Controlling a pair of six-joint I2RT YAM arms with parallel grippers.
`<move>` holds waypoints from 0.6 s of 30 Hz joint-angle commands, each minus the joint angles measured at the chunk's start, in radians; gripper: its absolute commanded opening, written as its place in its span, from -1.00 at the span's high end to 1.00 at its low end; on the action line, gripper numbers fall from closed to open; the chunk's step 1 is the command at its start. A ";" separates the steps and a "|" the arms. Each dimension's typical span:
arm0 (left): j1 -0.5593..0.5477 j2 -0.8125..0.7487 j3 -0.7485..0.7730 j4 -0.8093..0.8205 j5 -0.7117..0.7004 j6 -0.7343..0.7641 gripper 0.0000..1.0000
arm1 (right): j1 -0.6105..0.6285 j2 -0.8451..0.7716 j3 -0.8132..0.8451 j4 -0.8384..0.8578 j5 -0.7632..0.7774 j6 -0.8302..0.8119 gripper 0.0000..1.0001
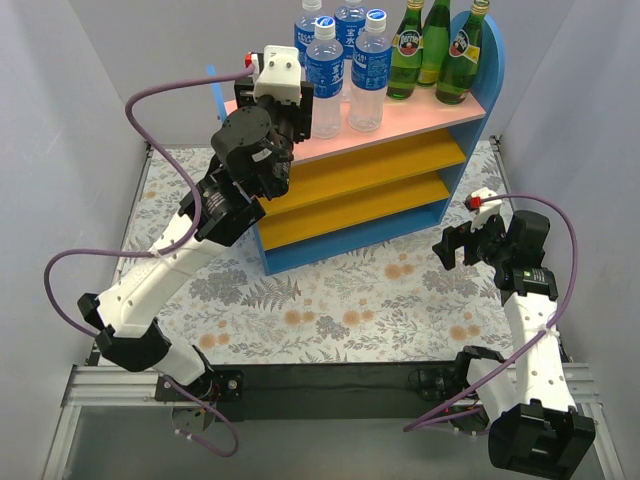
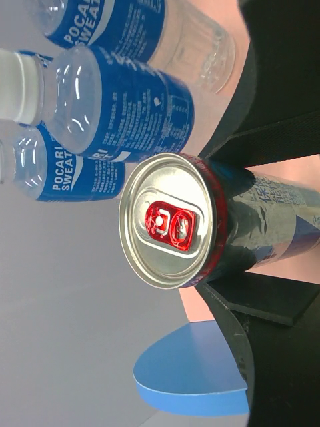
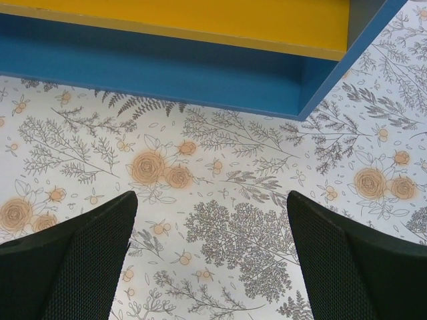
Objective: Place and organize the beverage onto the shelf
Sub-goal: Place the drink on the shelf.
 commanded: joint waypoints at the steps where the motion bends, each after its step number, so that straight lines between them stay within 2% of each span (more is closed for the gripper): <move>1: 0.055 0.001 0.073 -0.019 0.036 -0.053 1.00 | -0.012 -0.008 -0.006 0.046 -0.032 0.013 -0.97; 13: 0.232 0.085 0.136 -0.022 0.149 -0.146 1.00 | -0.038 0.001 -0.023 0.060 -0.067 0.023 -0.97; 18: 0.262 0.124 0.160 -0.027 0.165 -0.165 1.00 | -0.047 0.002 -0.031 0.065 -0.078 0.023 -0.97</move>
